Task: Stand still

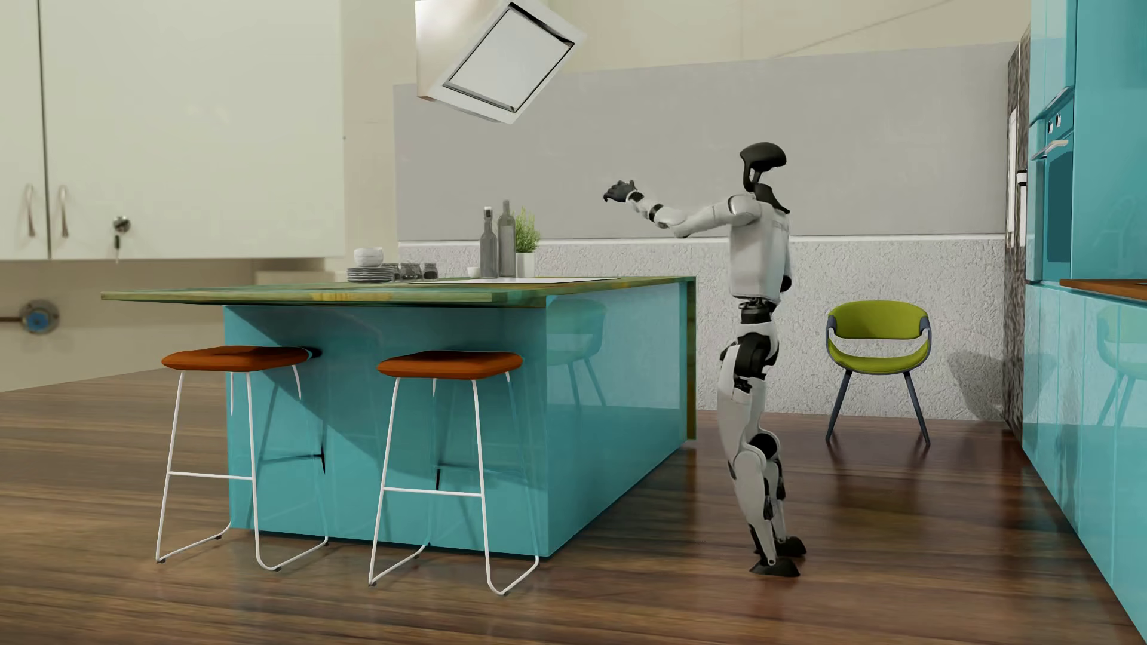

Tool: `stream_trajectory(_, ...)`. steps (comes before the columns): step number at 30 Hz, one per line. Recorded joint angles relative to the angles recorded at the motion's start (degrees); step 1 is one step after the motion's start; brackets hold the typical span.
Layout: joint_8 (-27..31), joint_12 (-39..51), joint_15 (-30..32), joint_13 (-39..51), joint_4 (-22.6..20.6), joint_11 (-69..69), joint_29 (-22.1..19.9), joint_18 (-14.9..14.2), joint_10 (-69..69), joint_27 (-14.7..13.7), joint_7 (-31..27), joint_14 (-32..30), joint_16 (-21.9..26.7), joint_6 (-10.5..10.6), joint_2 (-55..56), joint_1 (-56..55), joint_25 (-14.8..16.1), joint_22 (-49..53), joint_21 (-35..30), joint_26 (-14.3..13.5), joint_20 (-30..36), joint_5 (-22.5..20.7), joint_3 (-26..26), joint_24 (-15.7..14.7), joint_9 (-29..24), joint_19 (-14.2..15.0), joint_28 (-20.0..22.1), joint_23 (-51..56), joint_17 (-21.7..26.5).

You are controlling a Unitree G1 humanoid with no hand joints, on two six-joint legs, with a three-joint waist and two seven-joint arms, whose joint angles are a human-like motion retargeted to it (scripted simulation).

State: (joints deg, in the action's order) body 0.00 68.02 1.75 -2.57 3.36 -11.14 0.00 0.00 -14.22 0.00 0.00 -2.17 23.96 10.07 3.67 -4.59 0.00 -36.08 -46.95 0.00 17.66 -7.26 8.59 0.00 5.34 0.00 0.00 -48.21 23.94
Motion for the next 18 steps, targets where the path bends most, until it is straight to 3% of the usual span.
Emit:
stream_trajectory(1,0.0,-7.4,-0.68,-1.11,-0.21,-0.29,0.0,0.0,1.5,0.0,0.0,-2.15,-2.59,-1.8,0.04,-0.47,0.0,8.46,0.6,0.0,-1.88,0.03,-1.37,0.0,0.4,0.0,0.0,0.16,-1.68)
stream_trajectory(2,0.0,-15.64,-1.38,-2.24,-0.3,-0.65,0.0,0.0,-9.76,0.0,0.0,5.28,-5.12,-3.47,-0.03,-0.71,0.0,15.78,1.09,0.0,-2.41,0.08,-2.71,0.0,0.71,0.0,0.0,0.3,-3.18)
stream_trajectory(5,0.0,-39.59,-2.28,-4.32,-0.77,-1.41,0.0,0.0,-10.22,0.0,0.0,8.89,-8.54,-6.31,0.1,-1.08,0.0,24.56,1.44,0.0,4.68,0.26,-5.6,0.0,1.43,0.0,0.0,0.97,-5.41)
stream_trajectory(7,0.0,-51.15,-2.02,-4.96,-0.34,-1.38,0.0,0.0,-11.96,0.0,0.0,9.07,-7.65,-6.98,0.0,-0.81,0.0,20.68,1.74,0.0,12.67,0.09,-6.42,0.0,1.66,0.0,0.0,1.11,-6.06)
stream_trajectory(8,0.0,-55.62,-1.85,-4.79,-0.14,-1.33,0.0,0.0,-0.13,0.0,0.0,-1.56,-6.53,-7.18,0.04,-0.66,0.0,18.13,1.79,0.0,16.68,0.08,-6.75,0.0,1.7,0.0,0.0,0.84,-6.22)
stream_trajectory(9,0.0,-59.4,-1.79,-4.52,0.04,-1.35,0.0,0.0,-0.01,0.0,0.0,-4.3,-5.61,-7.19,0.13,-0.49,0.0,14.69,1.62,0.0,20.41,-0.04,-7.11,0.0,1.78,0.0,0.0,0.5,-6.24)
stream_trajectory(11,0.0,-65.72,-1.76,-4.44,0.4,-1.49,0.0,0.0,0.25,0.0,0.0,-2.3,-4.76,-7.06,0.32,-0.12,0.0,6.94,1.92,0.0,25.66,-0.27,-8.25,0.0,2.17,0.0,0.0,0.31,-6.15)
stream_trajectory(13,0.0,-71.03,-0.91,-4.32,0.67,-0.9,0.0,0.0,0.31,0.0,0.0,-0.3,-5.2,-7.07,0.07,0.21,0.0,-2.28,3.36,0.0,26.55,-0.36,-8.36,0.0,2.28,0.0,0.0,0.15,-6.43)
stream_trajectory(16,0.0,-76.16,-0.18,-5.04,0.72,-0.76,0.0,0.0,0.3,0.0,0.0,1.12,-7.53,-7.42,0.22,0.23,0.0,-18.46,6.17,0.0,22.12,-0.46,-9.01,0.0,3.05,0.0,0.0,0.51,-7.27)
stream_trajectory(18,0.0,-78.53,-0.22,-5.34,0.68,-0.97,0.0,0.0,0.14,0.0,0.0,1.38,-7.33,-7.64,0.19,0.28,0.0,-22.13,6.48,0.0,20.55,-0.41,-9.82,0.0,3.05,0.0,0.0,1.01,-7.5)
